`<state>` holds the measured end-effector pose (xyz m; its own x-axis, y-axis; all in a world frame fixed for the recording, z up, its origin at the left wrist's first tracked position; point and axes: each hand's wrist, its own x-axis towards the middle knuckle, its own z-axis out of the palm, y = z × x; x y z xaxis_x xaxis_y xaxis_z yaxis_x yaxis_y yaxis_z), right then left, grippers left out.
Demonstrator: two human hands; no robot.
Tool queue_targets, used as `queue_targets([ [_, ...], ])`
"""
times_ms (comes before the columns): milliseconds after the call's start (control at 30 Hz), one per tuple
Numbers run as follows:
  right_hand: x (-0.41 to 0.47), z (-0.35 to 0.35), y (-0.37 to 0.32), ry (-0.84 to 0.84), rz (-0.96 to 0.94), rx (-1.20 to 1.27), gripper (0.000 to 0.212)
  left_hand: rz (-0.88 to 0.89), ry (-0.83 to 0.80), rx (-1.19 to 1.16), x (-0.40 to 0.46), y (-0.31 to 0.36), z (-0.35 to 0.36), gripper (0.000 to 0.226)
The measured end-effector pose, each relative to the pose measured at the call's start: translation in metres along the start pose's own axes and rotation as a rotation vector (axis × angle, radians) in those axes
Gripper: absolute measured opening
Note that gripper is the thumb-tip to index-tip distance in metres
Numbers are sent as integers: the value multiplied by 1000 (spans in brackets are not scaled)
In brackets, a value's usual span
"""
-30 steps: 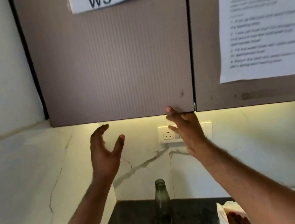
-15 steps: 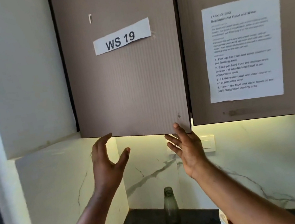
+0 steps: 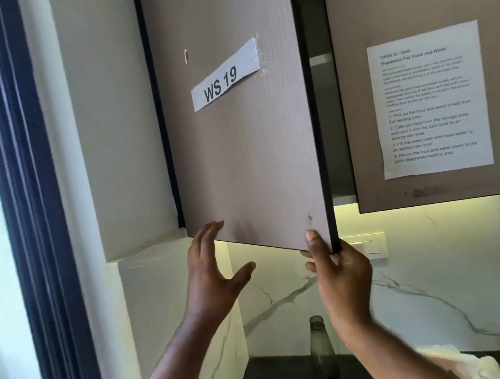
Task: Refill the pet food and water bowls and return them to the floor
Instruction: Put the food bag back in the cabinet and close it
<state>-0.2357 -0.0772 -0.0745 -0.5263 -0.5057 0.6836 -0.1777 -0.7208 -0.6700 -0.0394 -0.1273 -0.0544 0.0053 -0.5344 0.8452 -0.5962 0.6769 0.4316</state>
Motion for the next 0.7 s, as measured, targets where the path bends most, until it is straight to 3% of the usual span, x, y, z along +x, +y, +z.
queue_targets([
  [233,-69,45,-43,23,-282,-138,35,130,-34,-61,1,-8,-47,107],
  [367,-97,72,-63,-51,-370,-174,28,215,-45,-97,2,-10,-71,114],
  [700,-142,131,-85,-105,-469,-271,38,201,-28,-200,-7,-20,-109,86],
])
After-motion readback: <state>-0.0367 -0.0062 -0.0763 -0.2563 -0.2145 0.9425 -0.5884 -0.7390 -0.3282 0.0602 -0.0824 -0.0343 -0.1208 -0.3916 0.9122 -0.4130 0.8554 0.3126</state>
